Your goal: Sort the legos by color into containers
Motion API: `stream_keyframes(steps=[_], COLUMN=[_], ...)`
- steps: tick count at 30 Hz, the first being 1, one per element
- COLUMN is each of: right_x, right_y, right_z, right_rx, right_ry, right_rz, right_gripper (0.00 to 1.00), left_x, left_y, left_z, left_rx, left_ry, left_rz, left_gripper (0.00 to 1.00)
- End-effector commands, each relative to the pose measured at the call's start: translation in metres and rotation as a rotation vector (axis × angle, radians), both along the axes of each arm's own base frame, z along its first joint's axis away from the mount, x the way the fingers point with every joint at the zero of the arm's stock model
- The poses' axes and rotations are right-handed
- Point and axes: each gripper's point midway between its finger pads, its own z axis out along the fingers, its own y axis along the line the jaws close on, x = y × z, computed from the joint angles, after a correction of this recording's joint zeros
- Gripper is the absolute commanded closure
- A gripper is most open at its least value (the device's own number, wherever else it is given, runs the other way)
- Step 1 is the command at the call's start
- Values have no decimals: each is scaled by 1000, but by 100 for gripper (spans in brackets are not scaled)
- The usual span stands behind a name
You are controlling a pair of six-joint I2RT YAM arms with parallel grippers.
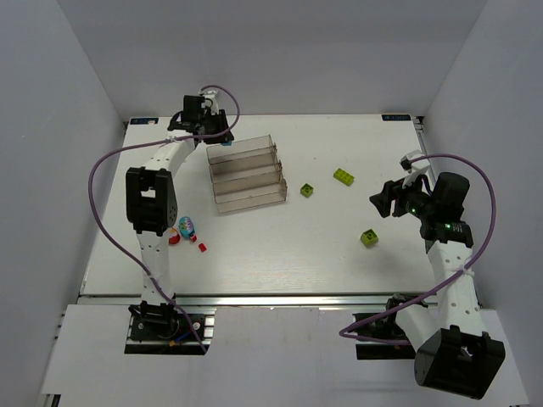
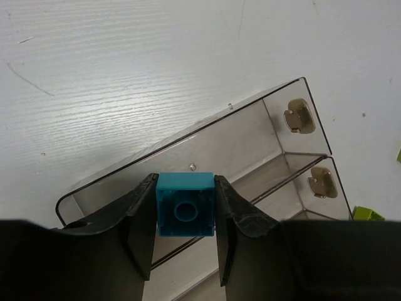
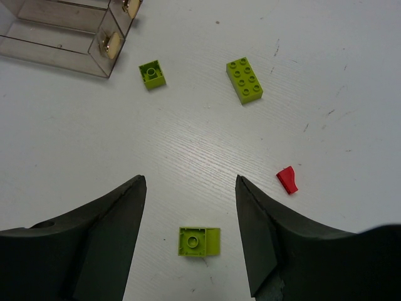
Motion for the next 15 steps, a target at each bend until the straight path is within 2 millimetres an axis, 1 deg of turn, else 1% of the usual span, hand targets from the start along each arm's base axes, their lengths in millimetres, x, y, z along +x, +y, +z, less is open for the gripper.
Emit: stream_keyframes(steps=[1,2,3,8,10,11,15], right_x=[3,4,3,3,4,3,3], right_y=[2,2,2,3,2,3,3], right_z=[20,21,21,21,21,22,20], right_rx=[5,3,3,4,4,4,5], right_ry=[-52,-56,-56,-55,-55,-56,-50], right_rz=[10,11,11,14,10,14,14], right_gripper=[35,35,35,35,35,35,35], left_x=[-4,-7,-6,-2,-1,0,1], left_y=[-6,-9,-7,1,-3,-3,-3], left_z=[14,11,9,5,8,6,11], left_rx=[32,38,49,75,77,80,78], left_ry=[-27,-21,-20,-12,-14,-10,-17], left_rz=[-15,-18,-9,39,40,42,47], left_gripper=[73,72,70,55,54,53,38])
